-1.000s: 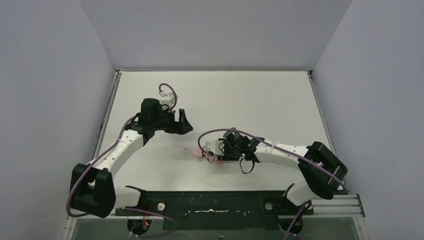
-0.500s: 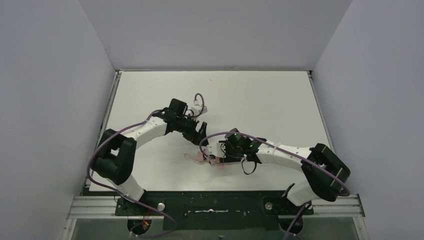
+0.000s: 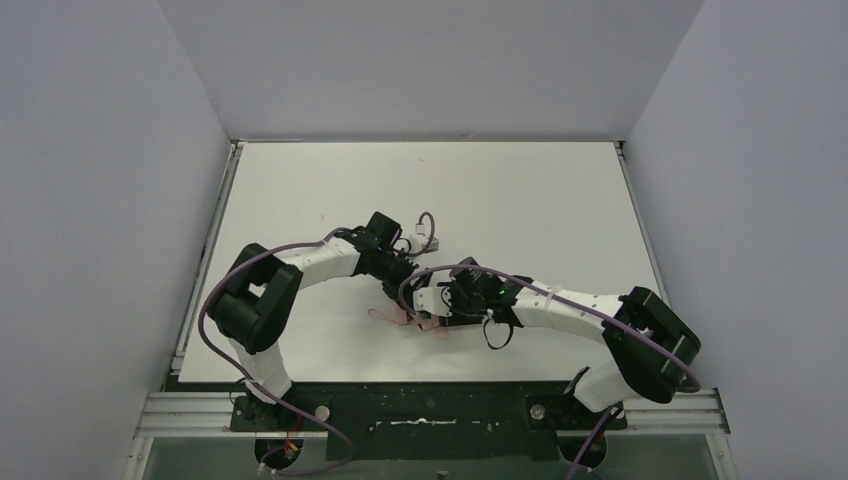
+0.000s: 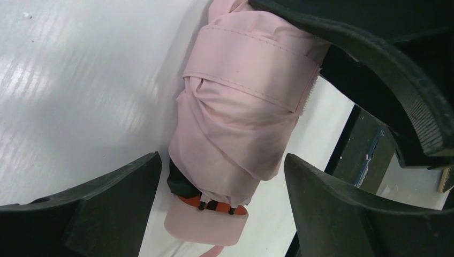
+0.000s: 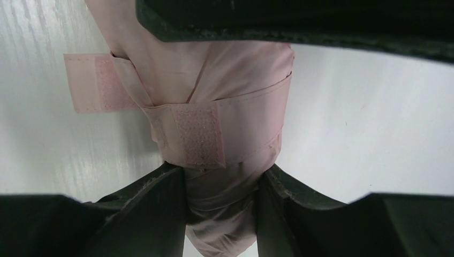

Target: Put away the umbrella

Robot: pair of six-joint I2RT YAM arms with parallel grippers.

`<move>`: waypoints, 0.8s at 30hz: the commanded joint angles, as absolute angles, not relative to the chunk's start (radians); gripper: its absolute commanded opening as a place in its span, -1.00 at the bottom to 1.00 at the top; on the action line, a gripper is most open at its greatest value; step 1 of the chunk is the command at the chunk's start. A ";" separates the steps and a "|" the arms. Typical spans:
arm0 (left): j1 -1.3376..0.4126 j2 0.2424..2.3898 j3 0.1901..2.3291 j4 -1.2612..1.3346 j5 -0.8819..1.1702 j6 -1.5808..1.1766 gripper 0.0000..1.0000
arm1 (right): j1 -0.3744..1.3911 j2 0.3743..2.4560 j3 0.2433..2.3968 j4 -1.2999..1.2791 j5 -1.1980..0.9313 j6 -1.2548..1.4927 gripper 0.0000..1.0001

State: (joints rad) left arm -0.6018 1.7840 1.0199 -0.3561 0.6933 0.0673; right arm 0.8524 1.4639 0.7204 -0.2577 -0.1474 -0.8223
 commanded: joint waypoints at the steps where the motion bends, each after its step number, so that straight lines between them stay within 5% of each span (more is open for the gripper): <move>1: -0.626 1.809 1.068 -0.373 0.716 0.115 0.58 | 0.863 1.478 0.718 -0.327 -0.165 -0.798 -0.74; 7: -0.669 1.858 1.096 -0.438 0.644 0.146 0.36 | 0.862 1.498 0.734 -0.326 -0.159 -0.769 -0.73; 16: -0.676 1.898 1.103 -0.493 0.646 0.147 -0.46 | 0.862 1.471 0.706 -0.265 -0.152 -0.750 -0.66; 24: -0.676 1.893 1.116 -0.528 0.557 0.086 -0.76 | 0.863 1.334 0.714 -0.273 -0.131 -0.703 0.25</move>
State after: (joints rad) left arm -0.6636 1.8618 1.1072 -0.4557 0.6724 0.1196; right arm 0.8524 1.4433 0.7212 -0.2657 -0.1387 -0.7727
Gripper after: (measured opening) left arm 0.412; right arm 0.544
